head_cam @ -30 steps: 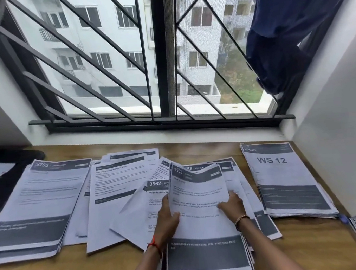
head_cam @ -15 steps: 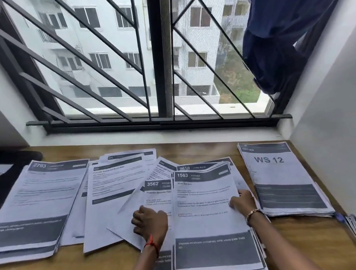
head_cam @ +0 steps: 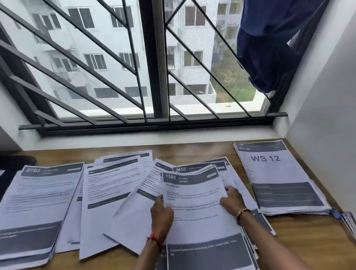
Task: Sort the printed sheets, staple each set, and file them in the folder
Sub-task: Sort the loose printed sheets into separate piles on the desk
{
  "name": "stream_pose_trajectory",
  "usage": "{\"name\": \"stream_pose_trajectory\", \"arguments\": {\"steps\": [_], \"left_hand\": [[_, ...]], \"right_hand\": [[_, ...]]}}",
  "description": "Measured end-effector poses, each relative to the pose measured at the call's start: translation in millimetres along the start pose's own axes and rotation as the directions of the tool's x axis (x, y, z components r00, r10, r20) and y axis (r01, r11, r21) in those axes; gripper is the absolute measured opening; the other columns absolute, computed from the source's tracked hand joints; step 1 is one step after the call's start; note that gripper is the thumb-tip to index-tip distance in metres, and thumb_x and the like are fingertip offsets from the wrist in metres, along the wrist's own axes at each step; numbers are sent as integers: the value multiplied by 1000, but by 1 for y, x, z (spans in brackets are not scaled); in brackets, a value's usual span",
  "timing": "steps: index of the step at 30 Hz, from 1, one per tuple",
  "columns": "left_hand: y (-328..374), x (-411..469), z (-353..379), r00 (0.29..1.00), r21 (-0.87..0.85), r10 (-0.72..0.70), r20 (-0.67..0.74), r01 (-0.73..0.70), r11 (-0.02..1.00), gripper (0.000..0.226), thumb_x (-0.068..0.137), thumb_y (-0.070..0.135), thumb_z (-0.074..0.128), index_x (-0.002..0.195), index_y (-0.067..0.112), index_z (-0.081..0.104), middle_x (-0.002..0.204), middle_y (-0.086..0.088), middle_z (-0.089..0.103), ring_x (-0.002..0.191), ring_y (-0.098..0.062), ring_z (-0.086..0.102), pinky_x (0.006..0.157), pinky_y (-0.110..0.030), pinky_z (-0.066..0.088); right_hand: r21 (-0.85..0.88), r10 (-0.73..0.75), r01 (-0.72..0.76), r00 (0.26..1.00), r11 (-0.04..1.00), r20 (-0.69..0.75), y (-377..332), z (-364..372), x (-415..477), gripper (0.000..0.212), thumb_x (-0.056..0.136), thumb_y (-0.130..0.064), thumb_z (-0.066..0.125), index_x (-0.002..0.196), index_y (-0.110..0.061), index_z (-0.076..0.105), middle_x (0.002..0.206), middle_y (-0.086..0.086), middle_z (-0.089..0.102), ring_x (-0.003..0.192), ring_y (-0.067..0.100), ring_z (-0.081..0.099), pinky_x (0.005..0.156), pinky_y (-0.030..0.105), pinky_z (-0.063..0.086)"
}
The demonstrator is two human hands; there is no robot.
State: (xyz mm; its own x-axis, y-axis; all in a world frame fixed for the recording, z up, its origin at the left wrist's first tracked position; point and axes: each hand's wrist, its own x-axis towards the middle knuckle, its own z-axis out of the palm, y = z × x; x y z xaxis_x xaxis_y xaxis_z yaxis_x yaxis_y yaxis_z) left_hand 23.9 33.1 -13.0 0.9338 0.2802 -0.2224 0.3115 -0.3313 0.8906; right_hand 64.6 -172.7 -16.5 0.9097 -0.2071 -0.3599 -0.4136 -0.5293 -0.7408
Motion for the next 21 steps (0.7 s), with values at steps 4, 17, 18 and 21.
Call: {"name": "stream_pose_trajectory", "arguments": {"steps": [4, 17, 18, 21], "left_hand": [[14, 5, 18, 989, 28, -32, 147, 28, 999, 36, 86, 14, 55, 121, 5, 55, 127, -12, 57, 112, -27, 55, 95, -32, 44], [16, 15, 44, 974, 1, -104, 199, 106, 994, 36, 78, 13, 57, 114, 12, 52, 119, -4, 62, 104, -20, 59, 93, -39, 50], [17, 14, 43, 972, -25, -86, 217, 94, 995, 31, 79, 13, 60, 110, 16, 53, 114, 1, 64, 99, -17, 61, 91, -38, 51], [22, 14, 38, 963, -122, -54, 263, 88, 989, 45, 81, 1, 62, 119, 18, 45, 114, 1, 58, 102, -18, 59, 86, -30, 51]], "right_hand": [[19, -19, 21, 994, 1000, -103, -6, -28, 10, 35, 74, 0, 51, 107, 7, 59, 106, 16, 63, 97, 33, 60, 74, 26, 43], [-438, 125, -129, 991, 890, -39, 1, -33, 37, 68, 83, -36, 61, 140, -19, 29, 142, 21, 23, 132, 40, 24, 108, 44, 30], [-435, 133, -138, 990, 890, -41, 0, -31, 38, 72, 82, -39, 62, 142, -20, 26, 143, 22, 21, 132, 40, 22, 108, 45, 29], [-285, 161, -172, 985, 943, -64, 2, -30, 45, 81, 77, -40, 69, 141, -15, 25, 143, 22, 29, 130, 39, 31, 106, 43, 34]]}}
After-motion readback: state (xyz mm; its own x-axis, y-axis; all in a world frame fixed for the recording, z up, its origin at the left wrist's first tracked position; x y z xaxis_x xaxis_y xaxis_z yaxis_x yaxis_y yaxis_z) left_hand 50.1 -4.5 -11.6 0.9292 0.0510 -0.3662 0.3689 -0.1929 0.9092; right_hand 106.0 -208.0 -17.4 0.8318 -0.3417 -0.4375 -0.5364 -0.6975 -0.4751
